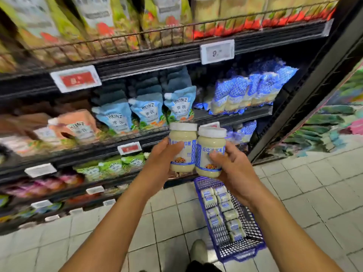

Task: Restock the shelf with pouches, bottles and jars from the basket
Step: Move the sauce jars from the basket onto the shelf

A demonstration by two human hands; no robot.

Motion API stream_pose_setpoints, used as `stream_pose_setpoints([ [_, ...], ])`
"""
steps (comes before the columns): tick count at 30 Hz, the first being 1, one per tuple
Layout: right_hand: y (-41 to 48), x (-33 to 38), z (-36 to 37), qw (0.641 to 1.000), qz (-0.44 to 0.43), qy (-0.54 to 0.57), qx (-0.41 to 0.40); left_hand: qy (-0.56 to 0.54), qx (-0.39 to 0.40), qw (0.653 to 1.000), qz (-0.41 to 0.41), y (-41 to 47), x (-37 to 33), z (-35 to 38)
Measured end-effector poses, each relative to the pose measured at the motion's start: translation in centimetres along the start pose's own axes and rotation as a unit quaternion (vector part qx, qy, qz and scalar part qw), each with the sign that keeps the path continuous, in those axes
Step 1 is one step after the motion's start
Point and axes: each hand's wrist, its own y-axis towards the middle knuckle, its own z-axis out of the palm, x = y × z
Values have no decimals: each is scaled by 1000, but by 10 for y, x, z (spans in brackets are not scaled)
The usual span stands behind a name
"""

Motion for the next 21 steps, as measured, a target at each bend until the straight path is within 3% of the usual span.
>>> stream_pose_setpoints([
  [8,-6,-38,123,993,2,-43,113,-55,-117,988,79,-103,-14,-111],
  [21,-59,-82,329,949,-57,-115,288,7,-255,939,231,-290,-62,-256],
])
